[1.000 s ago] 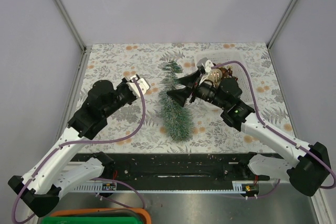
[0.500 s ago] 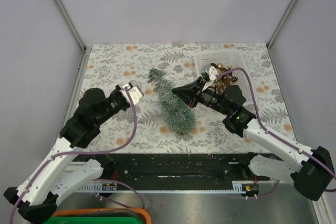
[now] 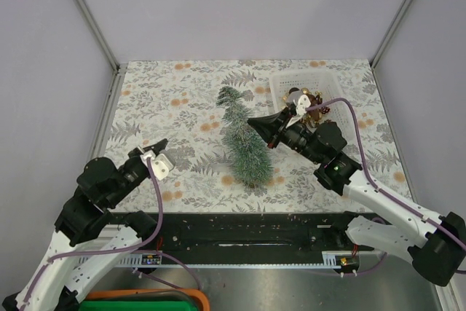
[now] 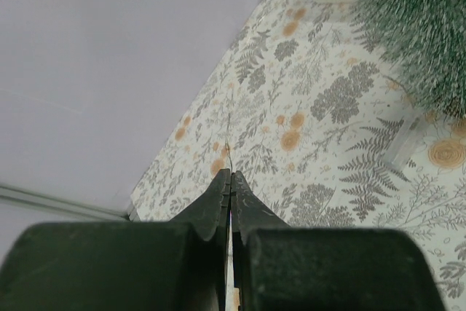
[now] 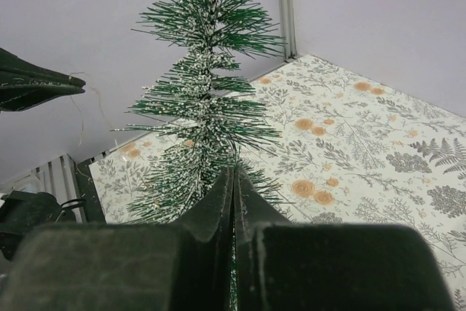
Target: Decorate the small christmas tree
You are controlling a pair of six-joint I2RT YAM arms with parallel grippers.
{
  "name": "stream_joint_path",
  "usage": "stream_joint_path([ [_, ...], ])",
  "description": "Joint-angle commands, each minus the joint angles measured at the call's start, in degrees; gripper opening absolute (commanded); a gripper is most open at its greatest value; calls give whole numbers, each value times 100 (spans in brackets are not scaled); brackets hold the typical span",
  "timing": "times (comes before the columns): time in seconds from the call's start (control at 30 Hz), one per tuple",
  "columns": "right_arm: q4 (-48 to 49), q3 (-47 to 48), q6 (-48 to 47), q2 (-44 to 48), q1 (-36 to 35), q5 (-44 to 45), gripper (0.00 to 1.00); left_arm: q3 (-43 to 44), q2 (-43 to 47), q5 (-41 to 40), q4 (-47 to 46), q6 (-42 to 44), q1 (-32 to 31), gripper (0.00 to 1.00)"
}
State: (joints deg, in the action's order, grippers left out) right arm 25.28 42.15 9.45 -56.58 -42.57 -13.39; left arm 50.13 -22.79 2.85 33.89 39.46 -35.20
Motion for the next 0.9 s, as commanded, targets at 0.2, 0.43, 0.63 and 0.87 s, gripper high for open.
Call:
stream_joint_path([
  [0.2, 179, -304, -190, 516, -41, -39, 0, -389, -32, -1452, -319, -78, 4, 0],
  [0.43, 259, -436, 241, 709, -41, -990, 0, -49, -1673, -1778, -1841, -667, 22, 0],
  [0.63, 92, -515, 408, 982, -41, -1385, 0, 1322, -3485, -2018, -1904, -1274, 31, 0],
  [0.87, 144, -357, 566, 754, -41, -1860, 0, 1465, -3812, -349, -3132, -1161, 13, 0],
])
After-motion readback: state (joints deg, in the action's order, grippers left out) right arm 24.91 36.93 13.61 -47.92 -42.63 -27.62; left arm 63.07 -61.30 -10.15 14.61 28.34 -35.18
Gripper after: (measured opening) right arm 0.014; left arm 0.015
